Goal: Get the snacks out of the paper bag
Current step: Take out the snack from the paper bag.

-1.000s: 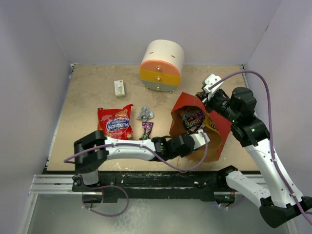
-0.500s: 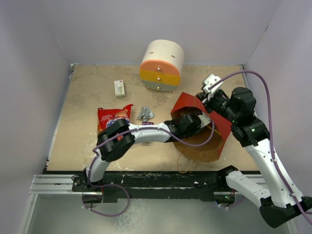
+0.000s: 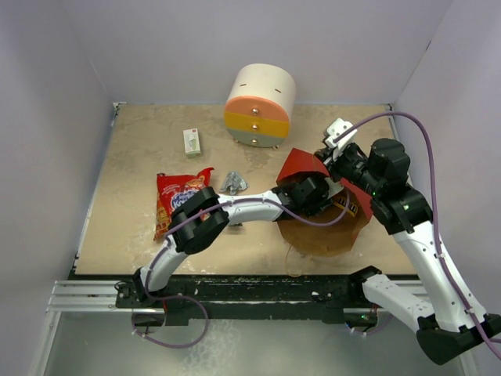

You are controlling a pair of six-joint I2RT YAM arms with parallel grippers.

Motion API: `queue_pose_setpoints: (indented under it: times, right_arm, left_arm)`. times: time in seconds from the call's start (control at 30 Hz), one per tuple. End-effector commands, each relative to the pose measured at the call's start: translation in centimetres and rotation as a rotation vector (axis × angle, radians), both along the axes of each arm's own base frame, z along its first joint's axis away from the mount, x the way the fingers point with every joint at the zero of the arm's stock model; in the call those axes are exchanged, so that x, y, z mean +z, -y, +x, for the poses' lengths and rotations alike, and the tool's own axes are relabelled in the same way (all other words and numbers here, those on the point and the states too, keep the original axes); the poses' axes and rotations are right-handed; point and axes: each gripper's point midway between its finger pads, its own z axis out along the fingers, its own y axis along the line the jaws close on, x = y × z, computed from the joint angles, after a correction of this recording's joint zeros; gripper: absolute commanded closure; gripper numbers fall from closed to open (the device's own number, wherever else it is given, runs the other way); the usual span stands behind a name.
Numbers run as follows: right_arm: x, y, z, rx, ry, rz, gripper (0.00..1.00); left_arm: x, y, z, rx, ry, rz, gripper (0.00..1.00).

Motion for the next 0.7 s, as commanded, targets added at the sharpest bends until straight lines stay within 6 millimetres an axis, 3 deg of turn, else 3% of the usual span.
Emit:
queue_pose_setpoints:
  times: [0.0,0.23,0.33,0.5,0.67]
  right_arm:
    - [2.5,-0.1,-0.1,0.003,0.054,0.032,1.00]
    - [2.6,-0.3,0.2,0.008,0.063,0.028,1.00]
    - [2.5,-0.3,0.4,0.009,0.059,0.026,1.00]
    - [2.4,-0.4,0.4,0.010,0.064,0.024,1.00]
    - [2.6,-0.2,0.3,0.006,0.073,0.026,1.00]
  left_arm:
    - [0.3,0.5,1.4,-0.010,0.011,-0.011,0.38]
    - [-2.0,-0.5,1.2,-0.024,-0.053,0.020,0.42]
    - [-2.5,-0.7,0.6,-0.025,-0.089,0.029,0.52]
    - [-0.9,-0.3,0.5,-0.041,-0.086,0.010,0.69]
    - [1.0,0.6,0.2,-0.054,-0.097,-0.033,0.80]
